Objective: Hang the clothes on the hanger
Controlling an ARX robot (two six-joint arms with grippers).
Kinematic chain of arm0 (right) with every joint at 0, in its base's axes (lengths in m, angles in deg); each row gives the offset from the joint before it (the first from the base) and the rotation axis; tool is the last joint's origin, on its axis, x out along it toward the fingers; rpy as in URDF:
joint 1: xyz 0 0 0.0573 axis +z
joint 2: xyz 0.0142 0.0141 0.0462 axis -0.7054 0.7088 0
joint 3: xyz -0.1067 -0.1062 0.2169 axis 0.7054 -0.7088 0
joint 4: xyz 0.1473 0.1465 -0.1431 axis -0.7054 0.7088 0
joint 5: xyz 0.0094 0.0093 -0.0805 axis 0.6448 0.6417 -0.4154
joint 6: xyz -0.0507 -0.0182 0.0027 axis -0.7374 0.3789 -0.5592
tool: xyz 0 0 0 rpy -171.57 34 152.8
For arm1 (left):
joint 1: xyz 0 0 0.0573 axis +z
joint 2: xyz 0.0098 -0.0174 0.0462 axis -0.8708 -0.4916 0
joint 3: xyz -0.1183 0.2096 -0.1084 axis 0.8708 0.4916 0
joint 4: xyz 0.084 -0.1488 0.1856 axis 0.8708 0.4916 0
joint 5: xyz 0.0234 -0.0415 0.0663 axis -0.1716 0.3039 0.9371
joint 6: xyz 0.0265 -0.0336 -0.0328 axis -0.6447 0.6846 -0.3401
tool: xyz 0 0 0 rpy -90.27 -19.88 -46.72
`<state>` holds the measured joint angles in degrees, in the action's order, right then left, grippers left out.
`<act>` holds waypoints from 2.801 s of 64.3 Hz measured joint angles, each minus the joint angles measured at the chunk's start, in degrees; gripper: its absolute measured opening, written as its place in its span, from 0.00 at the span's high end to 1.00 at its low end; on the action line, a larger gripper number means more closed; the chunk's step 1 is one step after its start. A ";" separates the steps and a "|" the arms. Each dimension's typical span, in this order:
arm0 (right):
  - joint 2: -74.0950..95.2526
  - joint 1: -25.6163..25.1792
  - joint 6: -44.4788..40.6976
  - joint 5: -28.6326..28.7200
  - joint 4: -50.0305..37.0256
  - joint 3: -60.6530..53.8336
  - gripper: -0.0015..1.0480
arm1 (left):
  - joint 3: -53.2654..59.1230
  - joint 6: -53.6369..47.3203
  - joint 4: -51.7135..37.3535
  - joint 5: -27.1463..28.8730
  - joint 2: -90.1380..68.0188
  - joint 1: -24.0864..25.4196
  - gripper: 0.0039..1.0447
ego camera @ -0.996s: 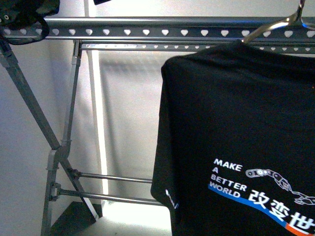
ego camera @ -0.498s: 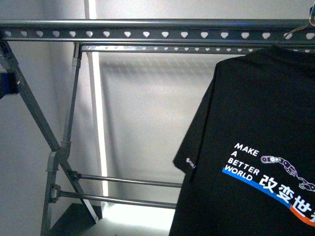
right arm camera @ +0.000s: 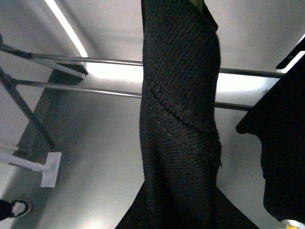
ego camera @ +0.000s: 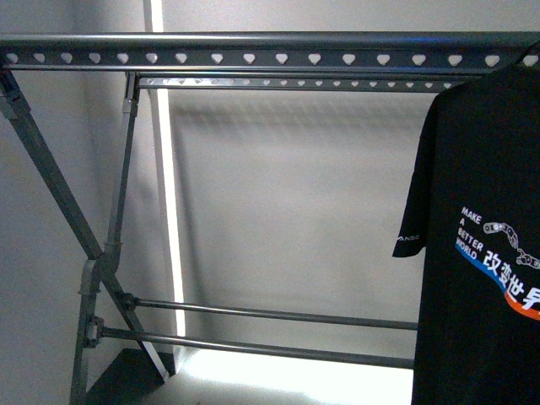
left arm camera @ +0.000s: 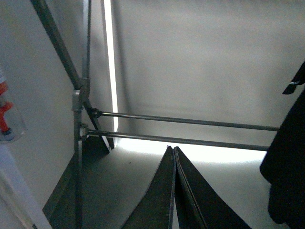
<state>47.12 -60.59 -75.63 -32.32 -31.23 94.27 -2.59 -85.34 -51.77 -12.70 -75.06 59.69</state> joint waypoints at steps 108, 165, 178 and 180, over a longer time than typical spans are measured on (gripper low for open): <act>-10.75 -0.94 2.38 -1.55 -32.15 -24.98 0.08 | 10.93 -0.02 28.98 -0.15 41.46 0.72 0.97; -96.70 14.84 7.41 -18.86 -33.79 -94.01 0.75 | 10.91 -0.02 38.45 -0.22 50.60 0.72 0.97; -98.23 15.45 7.10 -19.50 -34.10 -96.54 0.98 | 10.91 -0.02 38.47 -0.17 50.60 0.72 0.97; -98.44 15.47 7.10 -19.50 -34.18 -96.65 0.98 | 10.91 -0.02 38.45 -0.15 50.60 0.72 0.97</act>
<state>-51.33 -45.11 -68.52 -51.81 -65.41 -2.38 8.32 -85.36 -13.32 -12.85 -24.46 60.41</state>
